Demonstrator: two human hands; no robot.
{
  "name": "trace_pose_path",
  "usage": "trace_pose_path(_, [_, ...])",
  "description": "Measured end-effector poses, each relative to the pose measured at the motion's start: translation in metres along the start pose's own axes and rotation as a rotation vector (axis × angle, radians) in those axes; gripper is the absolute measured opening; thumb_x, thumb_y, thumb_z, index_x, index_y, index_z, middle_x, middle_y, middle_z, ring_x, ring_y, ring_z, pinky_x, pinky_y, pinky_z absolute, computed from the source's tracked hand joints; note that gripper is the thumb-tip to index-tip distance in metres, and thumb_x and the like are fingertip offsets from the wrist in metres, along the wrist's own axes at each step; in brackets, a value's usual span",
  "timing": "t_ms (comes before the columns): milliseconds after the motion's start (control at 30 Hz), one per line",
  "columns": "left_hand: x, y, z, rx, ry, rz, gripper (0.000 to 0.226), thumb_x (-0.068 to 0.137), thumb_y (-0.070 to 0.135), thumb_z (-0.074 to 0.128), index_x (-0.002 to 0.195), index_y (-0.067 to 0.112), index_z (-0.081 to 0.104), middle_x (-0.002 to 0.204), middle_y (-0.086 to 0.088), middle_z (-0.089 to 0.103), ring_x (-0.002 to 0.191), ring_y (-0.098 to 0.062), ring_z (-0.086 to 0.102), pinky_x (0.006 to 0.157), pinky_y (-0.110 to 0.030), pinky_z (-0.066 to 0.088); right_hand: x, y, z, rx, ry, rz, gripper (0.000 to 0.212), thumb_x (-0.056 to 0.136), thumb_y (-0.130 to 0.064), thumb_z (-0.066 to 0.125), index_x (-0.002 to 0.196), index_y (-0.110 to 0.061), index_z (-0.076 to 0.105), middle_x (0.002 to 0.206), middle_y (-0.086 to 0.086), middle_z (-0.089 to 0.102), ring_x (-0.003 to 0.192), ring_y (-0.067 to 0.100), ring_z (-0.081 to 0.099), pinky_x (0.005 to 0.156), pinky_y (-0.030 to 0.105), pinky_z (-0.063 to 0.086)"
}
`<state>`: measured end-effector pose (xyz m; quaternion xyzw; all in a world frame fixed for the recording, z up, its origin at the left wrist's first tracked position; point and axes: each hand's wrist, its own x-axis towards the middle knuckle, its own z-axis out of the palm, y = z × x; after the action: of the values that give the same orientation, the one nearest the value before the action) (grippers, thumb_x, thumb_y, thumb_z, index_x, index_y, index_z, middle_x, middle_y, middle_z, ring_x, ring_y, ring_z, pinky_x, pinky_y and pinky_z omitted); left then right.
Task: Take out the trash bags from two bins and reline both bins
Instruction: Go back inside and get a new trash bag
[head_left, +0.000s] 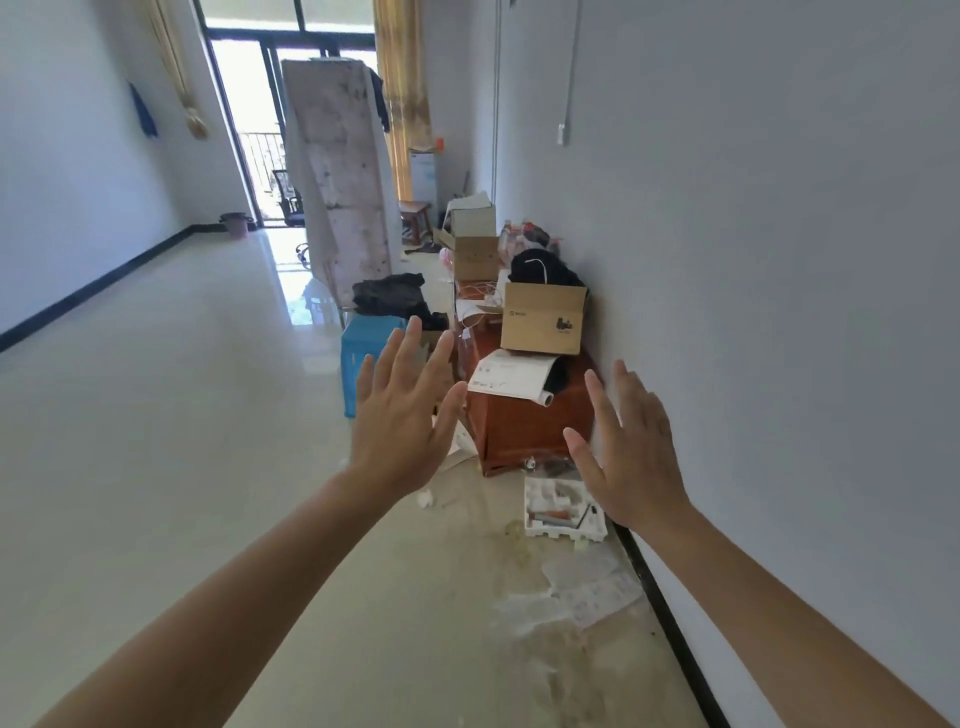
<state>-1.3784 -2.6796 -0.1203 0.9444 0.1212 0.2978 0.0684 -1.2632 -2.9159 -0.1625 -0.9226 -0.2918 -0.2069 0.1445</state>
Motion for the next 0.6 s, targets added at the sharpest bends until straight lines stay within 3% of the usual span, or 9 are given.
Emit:
trace_pose_path(233, [0.097, -0.077, 0.044, 0.162, -0.005, -0.095, 0.066, 0.098, 0.061, 0.006, 0.155, 0.029, 0.021, 0.165, -0.005, 0.009, 0.151, -0.028, 0.009, 0.12, -0.056, 0.014, 0.17, -0.024, 0.099, 0.101, -0.03, -0.164, 0.068, 0.102, -0.054, 0.033, 0.159, -0.023, 0.013, 0.166, 0.012, 0.003, 0.152, 0.033, 0.007, 0.122, 0.051, 0.011])
trace_pose_path(433, [0.164, -0.174, 0.039, 0.281, 0.06, -0.255, 0.061, 0.1, 0.055, 0.015, 0.156, 0.03, 0.014, 0.165, -0.005, 0.004, 0.152, -0.028, 0.006, 0.12, -0.055, 0.014, 0.315, -0.098, 0.158, 0.224, -0.051, -0.327, 0.068, 0.102, -0.055, 0.027, 0.159, -0.026, 0.005, 0.167, 0.008, -0.005, 0.154, 0.03, -0.001, 0.122, 0.046, 0.001])
trace_pose_path(600, [0.184, -0.27, 0.054, 0.348, 0.082, -0.367, 0.061, 0.101, 0.051, 0.024, 0.155, 0.023, 0.024, 0.163, -0.013, 0.014, 0.149, -0.035, 0.016, 0.116, -0.058, 0.021, 0.384, -0.176, 0.23, 0.261, -0.106, -0.501, 0.069, 0.103, -0.054, 0.03, 0.16, -0.022, 0.007, 0.167, 0.012, -0.002, 0.153, 0.032, 0.003, 0.124, 0.048, 0.005])
